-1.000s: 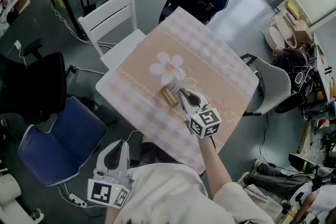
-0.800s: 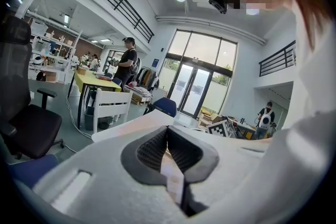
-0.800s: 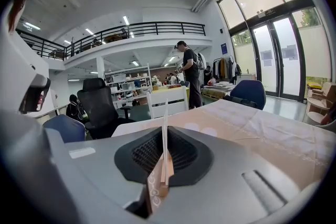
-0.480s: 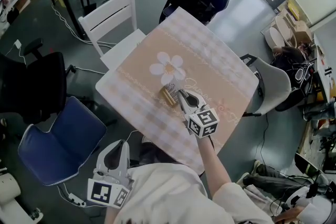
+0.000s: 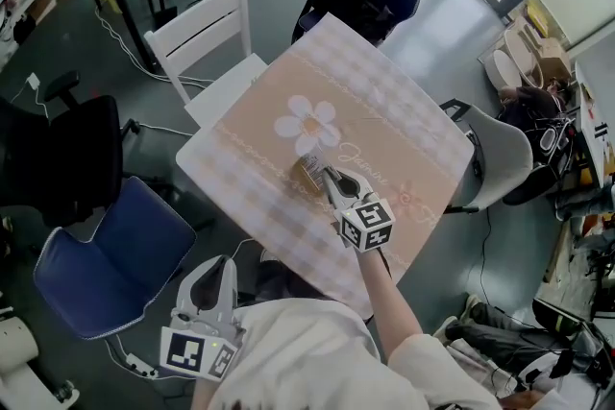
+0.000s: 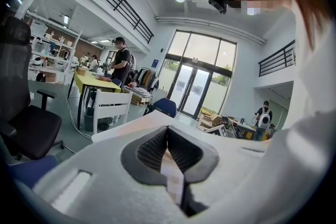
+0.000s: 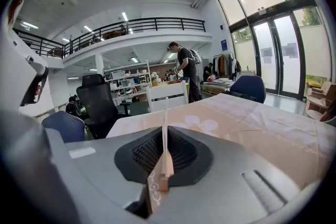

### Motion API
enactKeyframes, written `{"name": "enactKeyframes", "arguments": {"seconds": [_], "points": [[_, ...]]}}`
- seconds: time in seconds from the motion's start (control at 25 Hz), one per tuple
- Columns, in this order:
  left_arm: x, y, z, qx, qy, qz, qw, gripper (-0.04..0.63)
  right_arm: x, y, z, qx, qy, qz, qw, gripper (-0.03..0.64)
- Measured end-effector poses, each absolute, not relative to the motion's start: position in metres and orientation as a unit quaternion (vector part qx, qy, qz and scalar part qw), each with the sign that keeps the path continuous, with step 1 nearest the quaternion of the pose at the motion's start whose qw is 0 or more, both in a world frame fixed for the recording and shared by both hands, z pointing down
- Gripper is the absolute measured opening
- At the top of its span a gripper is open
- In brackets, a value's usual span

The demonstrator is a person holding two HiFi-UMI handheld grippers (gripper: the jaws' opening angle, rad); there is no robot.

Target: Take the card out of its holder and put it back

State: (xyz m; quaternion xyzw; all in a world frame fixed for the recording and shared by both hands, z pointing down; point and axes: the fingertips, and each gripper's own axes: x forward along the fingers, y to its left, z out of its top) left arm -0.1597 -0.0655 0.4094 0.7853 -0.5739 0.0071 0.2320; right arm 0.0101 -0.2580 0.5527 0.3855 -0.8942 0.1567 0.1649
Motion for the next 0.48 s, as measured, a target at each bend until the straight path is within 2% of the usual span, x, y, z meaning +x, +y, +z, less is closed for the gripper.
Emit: {"name": "enactKeyframes", "arguments": {"seconds": [0.48], "points": [[-0.1603,-0.0659,0.4079,0.786,-0.574,0.005,0.231,0.002,0.0096,-0.2568,0.5577,0.386,-0.894,0.158,0.167,0.015]]}}
